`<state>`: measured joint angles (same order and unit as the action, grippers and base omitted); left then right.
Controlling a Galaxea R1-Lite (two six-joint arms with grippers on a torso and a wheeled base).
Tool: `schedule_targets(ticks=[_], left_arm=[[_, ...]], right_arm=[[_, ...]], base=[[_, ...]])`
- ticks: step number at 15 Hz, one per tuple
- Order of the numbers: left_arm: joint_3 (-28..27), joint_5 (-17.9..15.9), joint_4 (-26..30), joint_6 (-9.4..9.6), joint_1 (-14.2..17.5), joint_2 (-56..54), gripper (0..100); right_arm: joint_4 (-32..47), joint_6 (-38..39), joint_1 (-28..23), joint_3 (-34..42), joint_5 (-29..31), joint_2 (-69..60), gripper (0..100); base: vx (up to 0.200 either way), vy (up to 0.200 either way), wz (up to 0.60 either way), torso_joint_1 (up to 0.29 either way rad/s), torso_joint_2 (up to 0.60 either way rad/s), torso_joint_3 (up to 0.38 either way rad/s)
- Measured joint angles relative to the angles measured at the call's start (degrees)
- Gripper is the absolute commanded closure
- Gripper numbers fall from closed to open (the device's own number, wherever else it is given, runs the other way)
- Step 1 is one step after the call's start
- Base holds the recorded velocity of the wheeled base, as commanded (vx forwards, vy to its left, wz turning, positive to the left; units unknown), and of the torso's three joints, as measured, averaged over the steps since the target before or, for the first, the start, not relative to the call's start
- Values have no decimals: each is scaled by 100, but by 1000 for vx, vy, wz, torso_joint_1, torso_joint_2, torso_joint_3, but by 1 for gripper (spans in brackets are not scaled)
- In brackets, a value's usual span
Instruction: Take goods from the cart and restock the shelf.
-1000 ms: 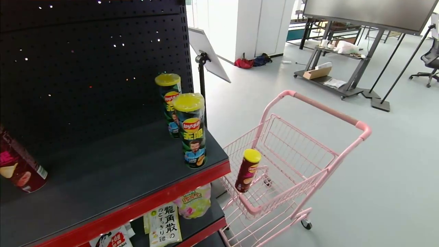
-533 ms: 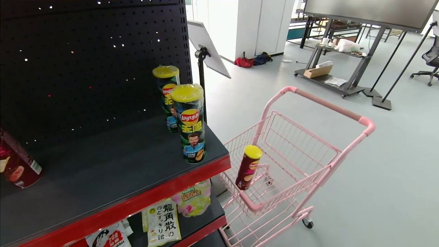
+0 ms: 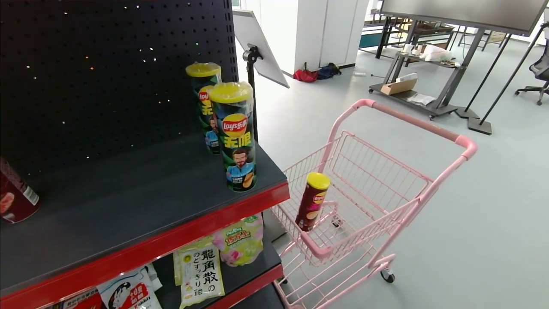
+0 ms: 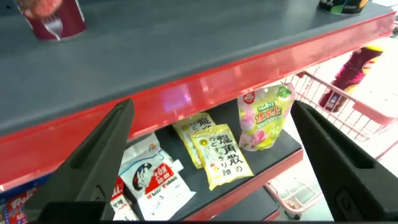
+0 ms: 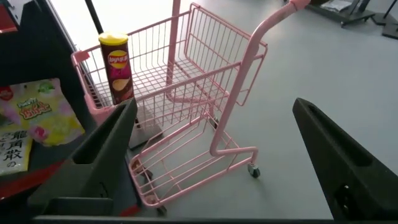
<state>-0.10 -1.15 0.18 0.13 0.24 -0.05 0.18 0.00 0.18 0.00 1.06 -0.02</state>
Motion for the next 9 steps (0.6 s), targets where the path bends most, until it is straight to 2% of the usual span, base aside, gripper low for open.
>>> schedule_targets(ticks=[5,9], left_arm=[[0,2,0,-2,0,0,0],[0,0,0,-4,-2,0,0]], right_arm=[[0,-7,-2,0,16,0,0],[9,-87,-11,-16,9,12,0]], base=[[0,0,0,-163,455,273],[0,0,0,-50,152,96]])
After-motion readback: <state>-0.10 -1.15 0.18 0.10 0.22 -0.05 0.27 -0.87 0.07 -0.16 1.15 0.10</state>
